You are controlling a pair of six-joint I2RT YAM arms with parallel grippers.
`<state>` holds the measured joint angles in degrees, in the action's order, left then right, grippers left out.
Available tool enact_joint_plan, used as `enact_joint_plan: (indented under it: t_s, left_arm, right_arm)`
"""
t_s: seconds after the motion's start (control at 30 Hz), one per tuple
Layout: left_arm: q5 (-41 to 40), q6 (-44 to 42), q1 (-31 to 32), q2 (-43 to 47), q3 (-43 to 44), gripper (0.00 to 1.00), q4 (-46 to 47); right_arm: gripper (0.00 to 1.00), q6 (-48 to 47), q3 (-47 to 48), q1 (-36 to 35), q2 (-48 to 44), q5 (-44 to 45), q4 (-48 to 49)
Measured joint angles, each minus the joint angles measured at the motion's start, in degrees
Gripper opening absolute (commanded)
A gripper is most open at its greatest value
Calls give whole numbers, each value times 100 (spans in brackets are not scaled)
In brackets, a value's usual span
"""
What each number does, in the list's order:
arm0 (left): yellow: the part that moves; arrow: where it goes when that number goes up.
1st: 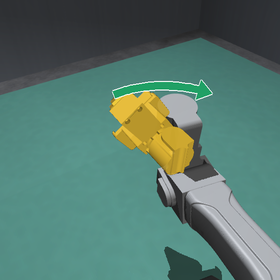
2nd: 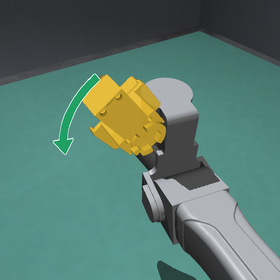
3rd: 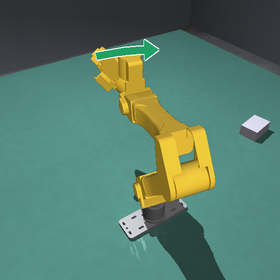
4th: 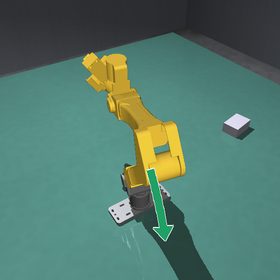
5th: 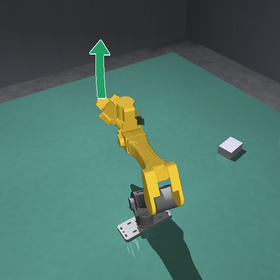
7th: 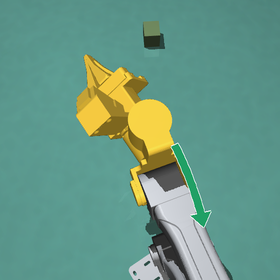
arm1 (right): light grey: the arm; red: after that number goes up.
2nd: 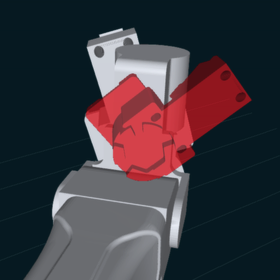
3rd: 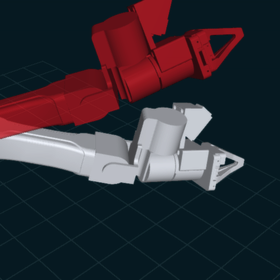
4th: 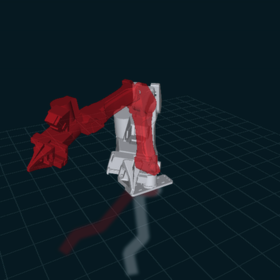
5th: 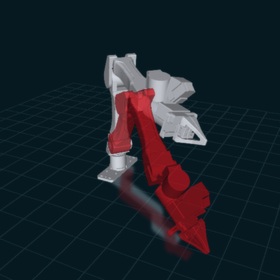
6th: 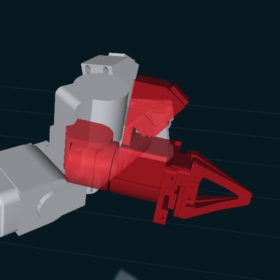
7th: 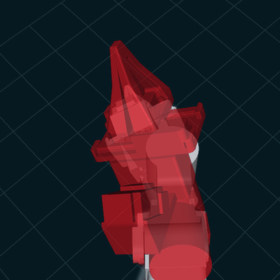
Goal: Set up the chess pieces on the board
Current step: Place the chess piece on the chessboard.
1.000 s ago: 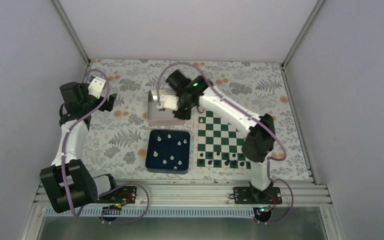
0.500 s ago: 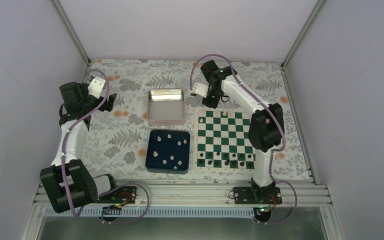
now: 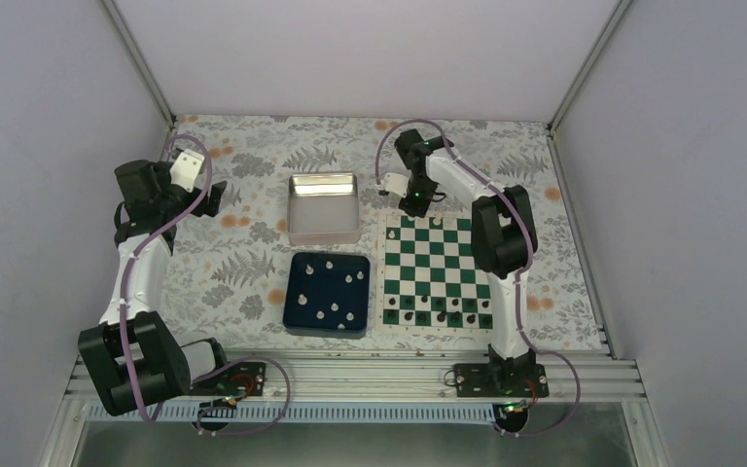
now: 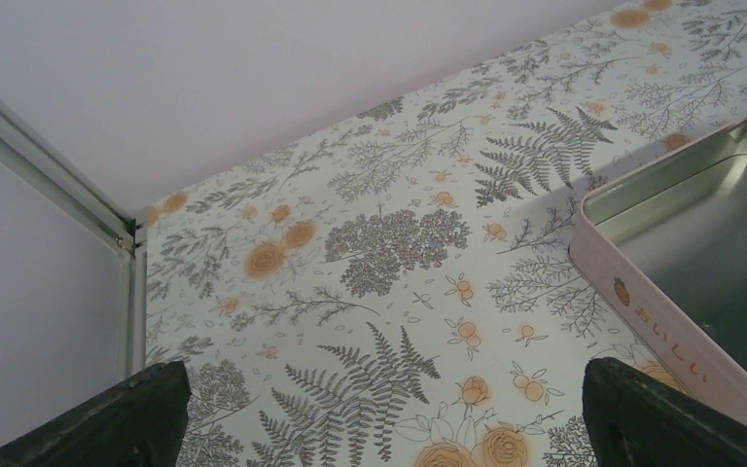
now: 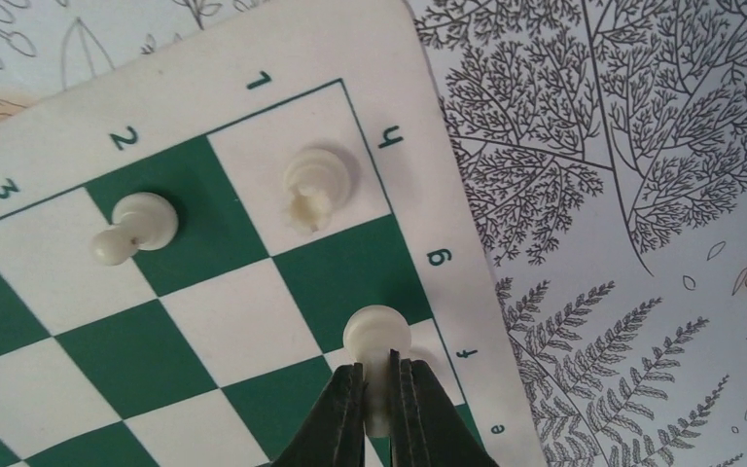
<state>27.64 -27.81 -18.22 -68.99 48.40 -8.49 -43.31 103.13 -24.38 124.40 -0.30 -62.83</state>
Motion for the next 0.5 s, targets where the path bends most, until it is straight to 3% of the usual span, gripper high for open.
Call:
enact_joint_plan:
  t_s: [0.5]
  left_arm:
    - [0, 0, 0, 0, 0, 100, 0]
  right_arm:
    - [6, -50, 306, 52, 280, -122, -4]
